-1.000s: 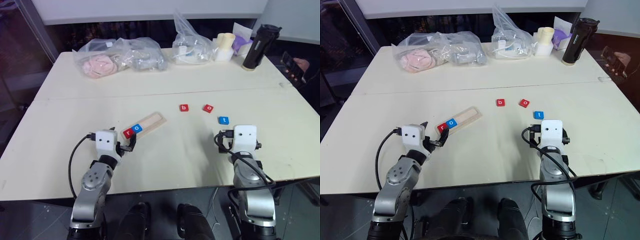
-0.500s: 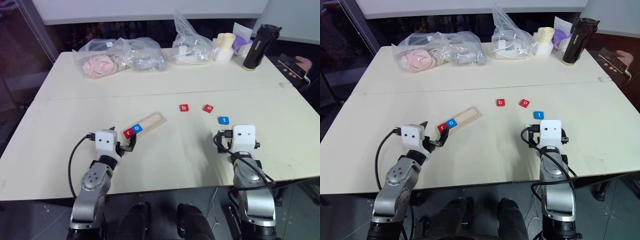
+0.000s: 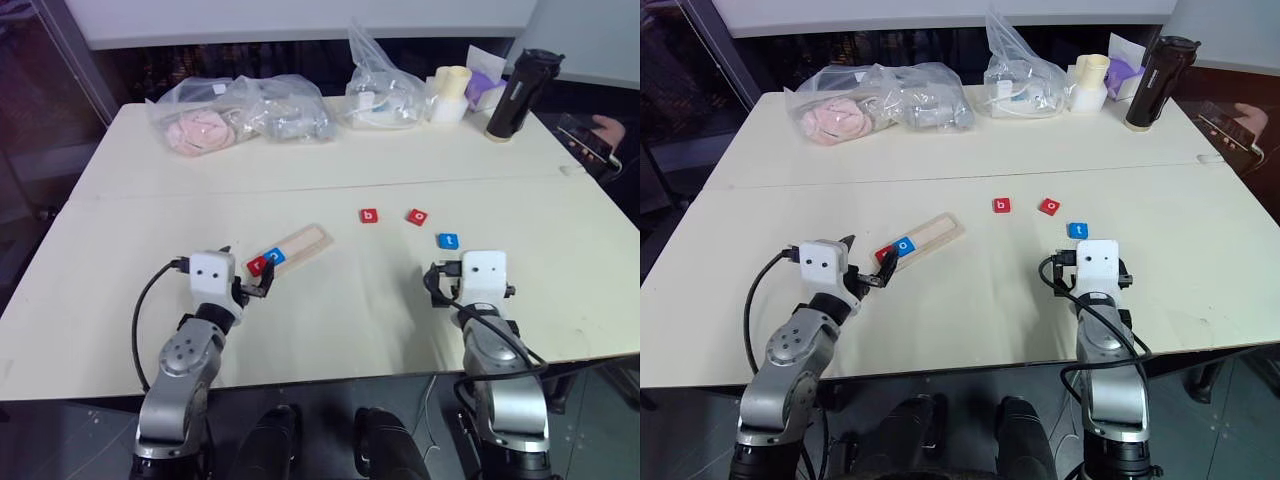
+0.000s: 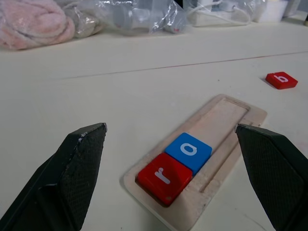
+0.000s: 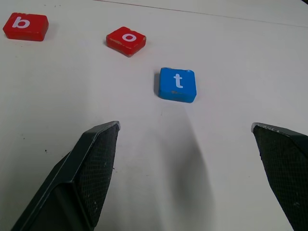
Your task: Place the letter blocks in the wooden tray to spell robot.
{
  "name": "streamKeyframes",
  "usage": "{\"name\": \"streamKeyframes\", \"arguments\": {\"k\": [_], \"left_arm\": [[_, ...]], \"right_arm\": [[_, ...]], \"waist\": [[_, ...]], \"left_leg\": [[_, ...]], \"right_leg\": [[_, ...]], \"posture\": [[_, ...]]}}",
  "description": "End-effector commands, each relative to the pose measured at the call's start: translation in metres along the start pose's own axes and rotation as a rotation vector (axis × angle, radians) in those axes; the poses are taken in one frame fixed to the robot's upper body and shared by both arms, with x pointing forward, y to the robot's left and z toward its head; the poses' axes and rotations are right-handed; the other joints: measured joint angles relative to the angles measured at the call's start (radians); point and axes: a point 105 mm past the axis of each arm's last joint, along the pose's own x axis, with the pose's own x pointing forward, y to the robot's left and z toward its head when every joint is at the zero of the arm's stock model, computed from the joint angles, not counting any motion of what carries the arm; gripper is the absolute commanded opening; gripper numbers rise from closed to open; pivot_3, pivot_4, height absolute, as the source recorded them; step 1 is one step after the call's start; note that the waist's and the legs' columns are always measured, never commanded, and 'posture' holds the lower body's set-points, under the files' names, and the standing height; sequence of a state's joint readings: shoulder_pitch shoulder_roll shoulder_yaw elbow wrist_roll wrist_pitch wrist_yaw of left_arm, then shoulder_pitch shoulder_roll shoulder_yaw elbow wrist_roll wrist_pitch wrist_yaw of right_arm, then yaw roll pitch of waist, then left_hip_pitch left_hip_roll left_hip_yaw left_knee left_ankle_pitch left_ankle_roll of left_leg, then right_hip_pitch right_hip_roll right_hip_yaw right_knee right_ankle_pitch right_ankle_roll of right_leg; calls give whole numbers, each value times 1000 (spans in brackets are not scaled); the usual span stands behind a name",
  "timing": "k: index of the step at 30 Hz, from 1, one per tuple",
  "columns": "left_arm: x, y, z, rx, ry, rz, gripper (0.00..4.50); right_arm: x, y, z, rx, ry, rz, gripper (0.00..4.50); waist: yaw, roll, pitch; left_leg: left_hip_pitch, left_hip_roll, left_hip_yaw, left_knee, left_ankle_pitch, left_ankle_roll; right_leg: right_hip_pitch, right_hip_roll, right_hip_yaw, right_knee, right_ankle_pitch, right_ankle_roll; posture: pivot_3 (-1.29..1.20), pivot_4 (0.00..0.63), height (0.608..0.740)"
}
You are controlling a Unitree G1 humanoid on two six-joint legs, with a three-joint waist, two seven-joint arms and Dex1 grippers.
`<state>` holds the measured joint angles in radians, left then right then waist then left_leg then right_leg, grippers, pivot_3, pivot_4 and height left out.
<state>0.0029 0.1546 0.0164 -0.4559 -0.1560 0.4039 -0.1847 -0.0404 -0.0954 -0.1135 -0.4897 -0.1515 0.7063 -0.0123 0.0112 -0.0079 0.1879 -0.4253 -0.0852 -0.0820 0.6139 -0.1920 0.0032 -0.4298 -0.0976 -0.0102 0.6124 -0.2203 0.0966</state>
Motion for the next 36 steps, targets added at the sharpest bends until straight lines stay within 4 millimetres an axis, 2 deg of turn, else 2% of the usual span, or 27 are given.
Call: {"name": "streamKeyframes", "arguments": {"k": [1, 8, 13, 15, 19, 23, 26, 29, 36], "left_arm": [[-2, 0, 23, 7, -66, -114, 4500], [6, 28, 36, 25, 15, -437, 4500], [6, 46, 27, 67, 178, -643, 4500], [6, 48, 20, 98, 222, -710, 4500], [13, 53, 10, 124, 247, -735, 4500], [21, 56, -7, 163, 268, -758, 4500], [29, 57, -14, 201, 265, -753, 4500], [33, 54, -19, 207, 261, -766, 4500], [35, 48, -27, 215, 251, -783, 4500]], "right_arm": [[1, 0, 13, 11, -58, -1, 4448], [5, 7, 20, 0, -88, 37, 4448], [1, 35, 43, -95, -199, 302, 4448], [0, 37, 50, -139, -222, 385, 4448], [-4, 43, 55, -158, -212, 539, 4448], [-35, 57, 57, -207, -156, 864, 4448], [-55, 59, 52, -253, -97, 1021, 4448], [-63, 60, 54, -277, -86, 1078, 4448], [-61, 61, 55, -274, -92, 1062, 4448]], "waist": [[-1, 0, 0], [-2, 1, 0], [-8, 1, 1], [-8, 1, 1], [-4, 0, 1], [2, 0, 2], [2, 0, 2], [0, -2, 2], [1, -3, 3]], "left_leg": [[0, 0, 0, 0, 0, 0], [0, 0, 0, 0, 0, 0], [0, -1, 0, -1, 0, 0], [0, -1, 1, -1, 0, 1], [0, -1, 0, -1, 1, 1], [0, -1, 0, -1, 1, 1], [-1, -1, 0, -1, 1, 2], [-1, -1, 0, -1, 0, 1], [-1, -1, 0, -1, 0, 1]], "right_leg": [[0, 0, 0, 0, 0, 0], [-1, 1, -1, 0, 0, -1], [-1, 1, -1, 0, 1, -1], [-1, 1, -1, 0, 1, -1], [-1, -1, -1, 0, 1, -2], [-1, -1, -1, 0, 2, -3], [-1, -2, -1, 0, 1, -2], [-1, -3, -1, -1, 1, -1], [-1, -4, -1, -1, 2, -3]], "posture": [[0, 150, 738], [0, 150, 738], [0, 150, 738], [0, 150, 738], [0, 150, 738], [0, 150, 738], [0, 150, 738], [0, 150, 738], [0, 150, 738]]}}
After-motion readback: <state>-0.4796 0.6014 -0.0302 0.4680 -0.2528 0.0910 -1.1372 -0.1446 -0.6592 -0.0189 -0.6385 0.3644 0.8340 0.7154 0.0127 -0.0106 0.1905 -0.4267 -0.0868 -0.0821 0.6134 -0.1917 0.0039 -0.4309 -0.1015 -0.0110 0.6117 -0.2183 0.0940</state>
